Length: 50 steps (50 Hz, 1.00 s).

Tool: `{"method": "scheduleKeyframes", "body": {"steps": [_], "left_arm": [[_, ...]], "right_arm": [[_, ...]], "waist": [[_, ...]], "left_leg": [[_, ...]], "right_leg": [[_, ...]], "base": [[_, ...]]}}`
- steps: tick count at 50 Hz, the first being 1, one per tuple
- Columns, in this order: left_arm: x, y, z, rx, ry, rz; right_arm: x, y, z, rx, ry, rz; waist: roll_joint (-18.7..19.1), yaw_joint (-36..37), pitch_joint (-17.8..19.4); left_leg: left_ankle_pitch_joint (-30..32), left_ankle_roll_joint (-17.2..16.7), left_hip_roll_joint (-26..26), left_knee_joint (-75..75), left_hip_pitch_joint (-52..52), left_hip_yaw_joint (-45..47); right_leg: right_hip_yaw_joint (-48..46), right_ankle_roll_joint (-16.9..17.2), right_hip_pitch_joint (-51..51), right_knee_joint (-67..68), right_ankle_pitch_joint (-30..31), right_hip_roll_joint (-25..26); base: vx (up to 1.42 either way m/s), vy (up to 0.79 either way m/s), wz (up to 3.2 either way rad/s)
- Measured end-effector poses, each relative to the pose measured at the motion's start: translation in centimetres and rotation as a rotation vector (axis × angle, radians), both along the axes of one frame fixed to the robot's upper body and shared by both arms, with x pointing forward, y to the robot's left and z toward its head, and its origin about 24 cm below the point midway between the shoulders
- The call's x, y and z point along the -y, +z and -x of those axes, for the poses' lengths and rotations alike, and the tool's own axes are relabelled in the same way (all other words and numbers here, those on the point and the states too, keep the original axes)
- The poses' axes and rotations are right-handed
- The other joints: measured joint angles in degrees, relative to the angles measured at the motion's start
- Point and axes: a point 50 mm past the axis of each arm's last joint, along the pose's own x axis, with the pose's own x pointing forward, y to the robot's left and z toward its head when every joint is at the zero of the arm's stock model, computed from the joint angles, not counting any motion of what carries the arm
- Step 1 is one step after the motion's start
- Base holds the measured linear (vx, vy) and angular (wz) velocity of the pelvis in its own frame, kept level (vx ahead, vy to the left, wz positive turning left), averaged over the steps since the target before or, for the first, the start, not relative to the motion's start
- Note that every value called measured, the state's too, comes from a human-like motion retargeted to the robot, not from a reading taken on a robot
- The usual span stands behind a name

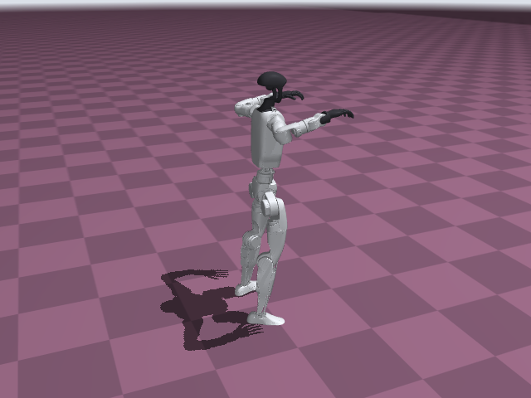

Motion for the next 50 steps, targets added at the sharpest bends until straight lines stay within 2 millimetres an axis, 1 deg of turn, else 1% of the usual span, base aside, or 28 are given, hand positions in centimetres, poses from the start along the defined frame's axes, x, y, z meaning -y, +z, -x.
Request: {"method": "scheduleKeyframes", "body": {"steps": [5, 17, 35, 40, 45, 48, 50], "left_arm": [[0.2, -0.1, -0.2, 0.006, -0.013, 0.016], [0.4, -0.6, -0.7, -0.007, -0.027, 0.014], [0.3, -0.4, -0.6, -0.006, -0.017, 0.004], [0.2, -0.5, -0.4, 0.0, -0.026, 0.038], [0.2, -1.4, -0.2, -0.014, -0.061, 0.14], [0.2, -2.7, -0.3, -0.045, -0.088, 0.226], [0.3, -3.9, -0.4, -0.075, -0.103, 0.29]], "right_arm": [[0.0, 0.3, 0.6, -0.002, -0.009, 0.01], [0.0, 0.4, 0.8, 0.0, -0.014, 0.018], [0.3, 0.6, 1.2, 0.005, -0.034, 0.023], [0.4, 0.5, 1.5, 0.023, -0.026, -0.014], [0.2, -0.7, 1.5, 0.022, 0.023, -0.123], [0.1, -2.4, 1.4, 0.002, 0.062, -0.224], [-0.1, -3.9, 1.2, -0.02, 0.085, -0.306]], "waist": [[0.37, 0.66, 0.22], [0.57, 1.11, 0.04], [0.54, 1.28, -0.13], [0.61, 1.14, -0.13], [0.69, 1.04, 0.08], [0.62, 1.17, 0.38], [0.5, 1.31, 0.65]], "left_leg": [[-0.07, 0.06, -0.03, 0.05, 0.08, 0.1], [-0.14, 0.1, -0.15, -0.06, 0.09, 0.01], [-0.16, 0.08, -0.13, 0.1, 0.01, -0.15], [-0.03, 0.14, -0.13, 0.04, -0.26, -0.21], [0.17, 0.18, -0.05, -0.14, -0.56, -0.13], [0.26, 0.26, 0.04, -0.21, -0.73, 0.04], [0.28, 0.35, 0.09, -0.2, -0.84, 0.16]], "right_leg": [[0.13, 0.0, -0.01, 0.07, -0.01, -0.05], [0.03, 0.0, 0.05, 0.0, -0.03, -0.15], [-0.09, 0.0, 0.07, 0.13, 0.0, -0.18], [-0.11, 0.0, -0.19, 0.11, 0.06, -0.16], [-0.03, 0.0, -0.59, 0.02, 0.17, -0.03], [0.19, 0.0, -0.91, -0.01, 0.23, 0.11], [0.38, 0.0, -1.13, -0.01, 0.26, 0.19]], "base": [[0.0, 0.0, 0.0], [0.0, 0.0, 0.0], [0.0, 0.0, 0.0], [0.0, 0.0, 0.0], [0.0, 0.0, 0.0], [0.0, 0.0, 0.0], [0.0, 0.0, 0.0]]}}
